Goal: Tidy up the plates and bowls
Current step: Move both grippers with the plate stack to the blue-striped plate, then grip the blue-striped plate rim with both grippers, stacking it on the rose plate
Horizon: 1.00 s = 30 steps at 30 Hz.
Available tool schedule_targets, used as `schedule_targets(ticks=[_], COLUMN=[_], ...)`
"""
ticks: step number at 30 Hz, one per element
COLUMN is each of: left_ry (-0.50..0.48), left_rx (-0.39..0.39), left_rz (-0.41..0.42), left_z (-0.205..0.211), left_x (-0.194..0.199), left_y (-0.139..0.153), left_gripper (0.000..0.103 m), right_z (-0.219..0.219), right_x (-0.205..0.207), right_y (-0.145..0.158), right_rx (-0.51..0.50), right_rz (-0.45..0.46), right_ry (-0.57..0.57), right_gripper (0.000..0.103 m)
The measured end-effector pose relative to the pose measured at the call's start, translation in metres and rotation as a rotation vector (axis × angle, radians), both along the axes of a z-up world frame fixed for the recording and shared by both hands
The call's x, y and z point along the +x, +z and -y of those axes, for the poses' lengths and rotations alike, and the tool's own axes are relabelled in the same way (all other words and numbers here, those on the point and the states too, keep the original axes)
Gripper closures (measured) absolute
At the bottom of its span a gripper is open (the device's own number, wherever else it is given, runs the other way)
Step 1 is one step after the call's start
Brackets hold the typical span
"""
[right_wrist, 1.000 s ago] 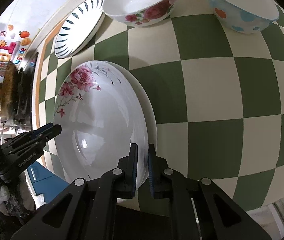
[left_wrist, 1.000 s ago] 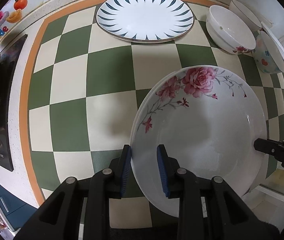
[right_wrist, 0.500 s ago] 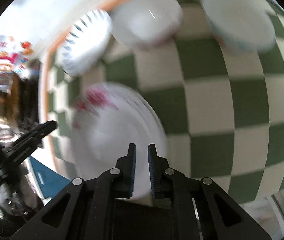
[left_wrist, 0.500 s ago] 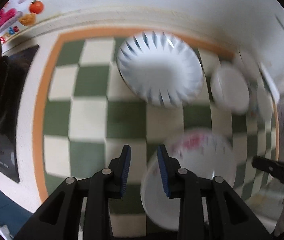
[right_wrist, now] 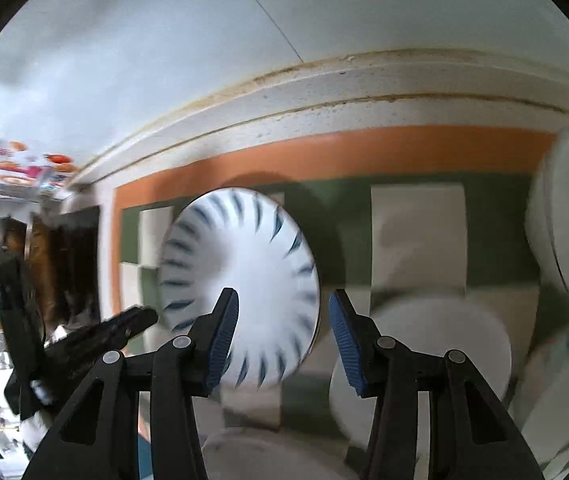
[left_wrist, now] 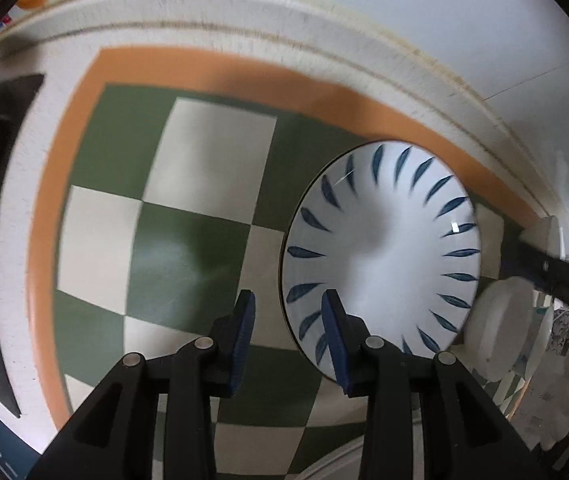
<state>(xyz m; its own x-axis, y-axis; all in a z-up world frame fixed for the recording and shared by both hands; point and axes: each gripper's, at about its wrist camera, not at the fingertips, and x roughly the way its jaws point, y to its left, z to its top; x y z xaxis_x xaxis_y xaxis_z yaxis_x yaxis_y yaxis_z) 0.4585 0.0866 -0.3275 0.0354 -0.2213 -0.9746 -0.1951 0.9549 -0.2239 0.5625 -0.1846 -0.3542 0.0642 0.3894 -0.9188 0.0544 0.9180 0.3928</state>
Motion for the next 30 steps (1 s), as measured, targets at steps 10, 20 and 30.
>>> schedule_targets(ticks=[10, 20, 30], left_ry=[-0.002, -0.02, -0.112], left_rx=[-0.021, 0.001, 0.044], left_rz=[0.016, 0.076, 0.172], left_z=[0.011, 0.012, 0.016], left_x=[-0.006, -0.014, -0.054], left_y=[-0.021, 0.023, 0.098], left_gripper=[0.082, 0.082, 0.082], right_z=[-0.013, -0.008, 0.002], right_x=[0.027, 0.01, -0.06], right_y=[-0.048, -0.01, 0.065], right_rx=[-0.071, -0.054, -0.005], right_rz=[-0.105, -0.04, 0.052], right_ry=[0.087, 0.08, 0.069], right_gripper=[0.09, 0.092, 0.093])
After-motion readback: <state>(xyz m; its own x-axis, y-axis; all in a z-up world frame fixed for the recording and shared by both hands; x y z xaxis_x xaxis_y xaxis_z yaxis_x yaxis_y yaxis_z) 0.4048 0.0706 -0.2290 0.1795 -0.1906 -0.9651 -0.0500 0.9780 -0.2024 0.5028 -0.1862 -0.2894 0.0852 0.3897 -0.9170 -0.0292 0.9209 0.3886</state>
